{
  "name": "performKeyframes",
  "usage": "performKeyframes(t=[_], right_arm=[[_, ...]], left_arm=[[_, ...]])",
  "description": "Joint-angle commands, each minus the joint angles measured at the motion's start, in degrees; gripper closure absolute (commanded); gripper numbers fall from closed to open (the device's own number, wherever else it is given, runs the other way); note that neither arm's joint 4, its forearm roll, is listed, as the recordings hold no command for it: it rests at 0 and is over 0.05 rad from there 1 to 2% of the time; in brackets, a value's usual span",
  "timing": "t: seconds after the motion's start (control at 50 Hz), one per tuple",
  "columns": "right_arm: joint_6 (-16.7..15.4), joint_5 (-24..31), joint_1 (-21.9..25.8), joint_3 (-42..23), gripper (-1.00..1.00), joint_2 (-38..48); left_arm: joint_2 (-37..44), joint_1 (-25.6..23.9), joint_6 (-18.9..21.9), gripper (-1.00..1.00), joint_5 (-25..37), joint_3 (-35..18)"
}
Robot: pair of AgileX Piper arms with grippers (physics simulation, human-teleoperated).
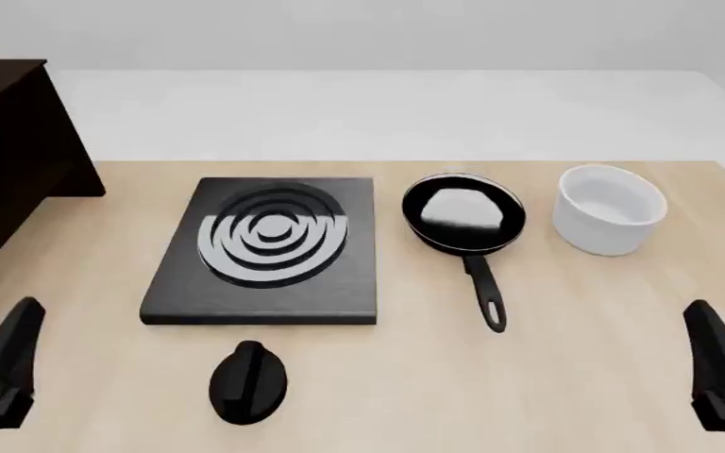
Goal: Put the frying pan on the cabinet shelf.
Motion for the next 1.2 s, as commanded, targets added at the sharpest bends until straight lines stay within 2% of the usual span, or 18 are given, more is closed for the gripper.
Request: performKeyframes(t=[0.02, 0.06, 0.18, 0.24, 0.28, 0.36, 0.4, 0.48, 0.54, 0.62, 0.72, 0.82, 0.92, 1.04, 1.08, 1.12, 1.16, 1.2], right_arm=[[-1.7, -0.8, 1.4, 0.5, -1.0, -0.2], [-3.1, -0.2, 1.9, -0.4, -1.0, 0.5], [-2.8, 1.0, 1.5, -2.5, -1.0, 1.6], [-1.3, 1.2, 0.2, -3.2, -1.0, 1.9], [1.8, 2.9, -0.9, -5.2, -1.0, 1.6], [1.5, 3.5, -1.1, -7.7, -1.0, 4.5], [4.6, 3.3, -1.4, -9.6, -1.0, 9.0], [0.8, 6.0, 1.3, -12.8, -1.0, 10.9], [0.8, 7.6, 1.9, -15.4, -1.0, 12.7], [-4.1, 8.4, 4.2, -17.1, -1.0, 14.7], [-2.8, 9.5, 6.2, -20.5, -1.0, 19.2], [-5.7, 7.4, 9.2, -21.2, -1.0, 26.3], [-6.1, 8.0, 12.2, -22.6, -1.0, 32.3], [-6.7, 10.9, 13.2, -26.0, -1.0, 38.4], [-4.8, 11.4, 12.7, -26.5, -1.0, 40.9], [-6.7, 11.2, 14.3, -26.5, -1.0, 42.3], [-5.5, 11.3, 14.6, -27.0, -1.0, 45.1], [-6.2, 10.3, 14.1, -27.0, -1.0, 47.0]], left_arm=[[-2.9, 0.6, -1.1, -1.0, -3.0, 2.9], [-3.0, 0.6, -1.3, -1.0, -2.9, 2.8], [-2.9, -0.2, -1.2, -1.0, -2.8, 3.0], [-2.8, -0.3, -1.0, -1.0, -2.8, 3.0], [-2.7, -0.2, -1.0, -1.0, -2.9, 3.0], [-2.9, -0.3, -0.9, -1.0, -2.8, 3.1], [-2.9, -0.4, -0.8, -1.0, -2.7, 3.0], [-2.8, -0.4, -0.6, -1.0, -2.7, 3.1], [-2.7, -0.3, -0.6, -1.0, -2.7, 3.1], [-2.5, -0.3, -0.6, -1.0, -2.8, 3.1], [-2.5, -0.3, -0.6, -1.0, -2.7, 3.0], [-2.5, -0.3, -1.2, -1.0, -2.7, 3.1], [-2.7, -0.3, -0.9, -1.0, -2.7, 3.0], [-2.8, -0.2, -0.6, -1.0, -2.7, 3.1], [-2.8, -0.2, -0.5, -1.0, -2.7, 3.1], [-2.9, -0.3, -0.4, -1.0, -2.7, 3.1], [-2.9, -0.5, -0.3, -1.0, -2.6, 3.1], [-2.9, -0.8, -0.1, -1.0, -2.6, 3.1]])
